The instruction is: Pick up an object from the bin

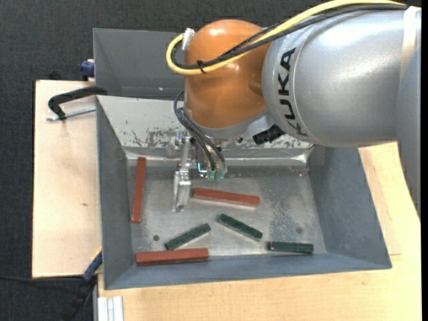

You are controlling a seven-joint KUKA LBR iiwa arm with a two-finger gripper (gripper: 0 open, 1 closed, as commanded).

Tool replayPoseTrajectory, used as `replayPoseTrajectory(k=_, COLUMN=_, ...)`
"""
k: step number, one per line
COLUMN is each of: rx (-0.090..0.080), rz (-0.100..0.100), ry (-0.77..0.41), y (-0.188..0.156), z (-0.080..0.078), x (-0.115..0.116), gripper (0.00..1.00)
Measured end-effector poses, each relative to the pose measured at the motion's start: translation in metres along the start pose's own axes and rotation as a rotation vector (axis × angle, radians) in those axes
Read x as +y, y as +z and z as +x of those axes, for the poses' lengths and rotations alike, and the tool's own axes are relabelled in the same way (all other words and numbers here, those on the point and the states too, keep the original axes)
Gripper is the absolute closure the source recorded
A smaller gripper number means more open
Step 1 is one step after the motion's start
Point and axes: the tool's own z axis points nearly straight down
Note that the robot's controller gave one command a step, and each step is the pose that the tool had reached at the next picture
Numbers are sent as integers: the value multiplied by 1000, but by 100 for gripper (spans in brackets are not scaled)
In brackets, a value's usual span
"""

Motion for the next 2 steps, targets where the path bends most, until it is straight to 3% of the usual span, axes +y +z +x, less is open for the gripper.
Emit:
replayPoseTrajectory(k=1, rx=-9, rz=-2, ry=3, y=-5, z=-2, x=-1, gripper=0)
replayPoseTrajectory(k=2, rx=-13, rz=-4, ry=66, y=37, z=3, x=-20, gripper=0)
